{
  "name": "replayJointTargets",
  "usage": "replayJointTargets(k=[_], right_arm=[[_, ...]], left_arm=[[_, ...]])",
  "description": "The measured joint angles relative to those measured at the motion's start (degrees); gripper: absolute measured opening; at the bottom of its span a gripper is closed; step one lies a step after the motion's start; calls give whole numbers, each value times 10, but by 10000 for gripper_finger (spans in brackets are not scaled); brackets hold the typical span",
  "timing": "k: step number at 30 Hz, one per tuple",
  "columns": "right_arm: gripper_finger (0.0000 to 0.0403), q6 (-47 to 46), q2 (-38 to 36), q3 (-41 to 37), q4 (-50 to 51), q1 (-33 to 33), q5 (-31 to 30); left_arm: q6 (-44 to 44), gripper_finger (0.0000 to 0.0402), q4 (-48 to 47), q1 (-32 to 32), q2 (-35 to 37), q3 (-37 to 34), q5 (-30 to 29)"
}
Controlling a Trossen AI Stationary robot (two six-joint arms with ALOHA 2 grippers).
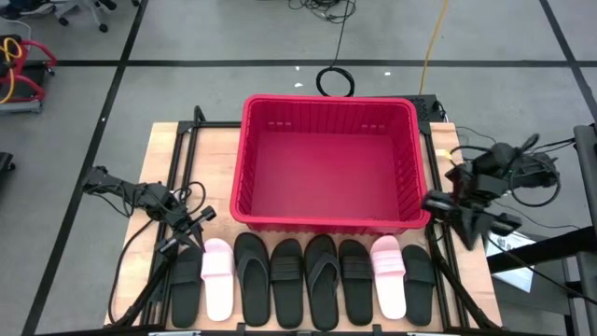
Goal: Pick and place slides into bin
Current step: Put the black slide into the red bin
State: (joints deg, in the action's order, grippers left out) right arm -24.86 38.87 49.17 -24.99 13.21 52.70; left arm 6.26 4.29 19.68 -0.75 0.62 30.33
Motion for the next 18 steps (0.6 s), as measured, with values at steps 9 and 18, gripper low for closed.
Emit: replayJointTargets(k=[9, 18], right_arm=[[0, -26, 34, 2, -49, -31, -90], [0, -44, 33, 2, -87, -30, -92]], left_arm=[[0, 23, 0, 0, 0, 0, 0], [0, 1, 0, 0, 0, 0, 0]])
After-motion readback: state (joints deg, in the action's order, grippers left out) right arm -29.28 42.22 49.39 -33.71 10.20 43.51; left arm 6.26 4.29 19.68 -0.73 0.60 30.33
